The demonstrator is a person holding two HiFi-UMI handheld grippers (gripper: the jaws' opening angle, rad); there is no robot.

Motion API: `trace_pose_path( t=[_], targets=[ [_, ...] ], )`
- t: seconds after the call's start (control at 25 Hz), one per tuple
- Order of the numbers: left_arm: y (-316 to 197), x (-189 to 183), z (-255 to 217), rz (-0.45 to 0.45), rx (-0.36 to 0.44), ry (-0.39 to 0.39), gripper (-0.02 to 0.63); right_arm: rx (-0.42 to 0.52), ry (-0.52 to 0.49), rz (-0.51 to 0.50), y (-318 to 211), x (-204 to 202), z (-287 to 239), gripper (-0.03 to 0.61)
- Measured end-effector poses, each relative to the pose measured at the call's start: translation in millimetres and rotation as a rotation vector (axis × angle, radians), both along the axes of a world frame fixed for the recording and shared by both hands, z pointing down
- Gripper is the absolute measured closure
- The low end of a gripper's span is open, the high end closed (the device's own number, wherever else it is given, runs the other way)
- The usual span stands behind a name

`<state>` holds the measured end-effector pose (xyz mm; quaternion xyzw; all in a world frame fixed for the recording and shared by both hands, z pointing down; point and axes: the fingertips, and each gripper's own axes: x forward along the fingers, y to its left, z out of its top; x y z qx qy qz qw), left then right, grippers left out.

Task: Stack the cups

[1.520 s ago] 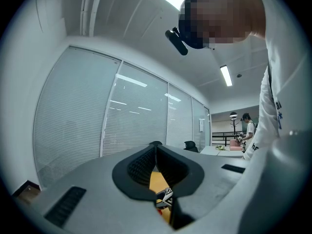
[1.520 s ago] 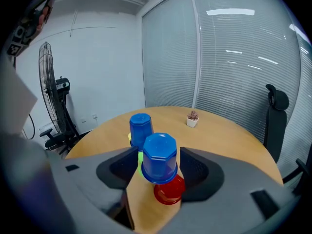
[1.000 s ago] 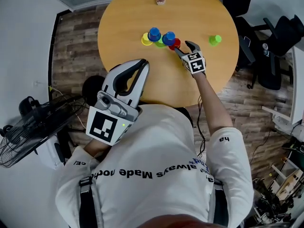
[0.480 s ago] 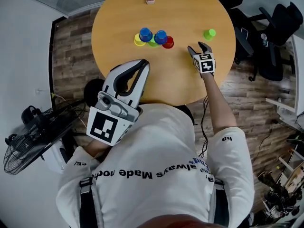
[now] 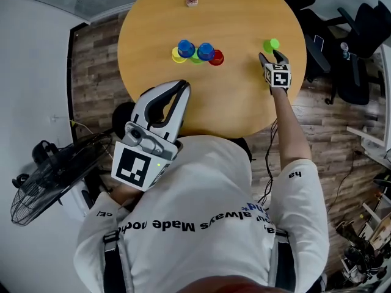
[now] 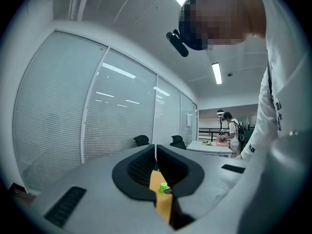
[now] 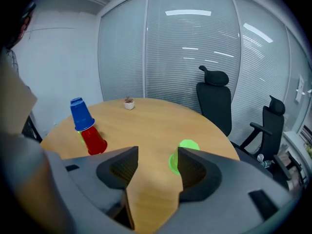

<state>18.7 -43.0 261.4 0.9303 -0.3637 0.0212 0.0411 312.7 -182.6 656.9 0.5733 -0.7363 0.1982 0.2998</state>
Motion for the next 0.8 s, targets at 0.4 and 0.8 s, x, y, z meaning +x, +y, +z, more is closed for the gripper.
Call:
trace_pose_path(
  t=[0.4, 0.8],
  targets=[
    [-18, 5, 9, -0.024, -0.031, -0.026, 0.581, -0.032, 0.022, 0.081, -33, 43, 17, 0.311],
    [-30, 4, 26, -0.032, -0.07, -0.046, 0.581, -0.06, 0.069, 0.085, -56, 57, 31, 0.311]
  ],
)
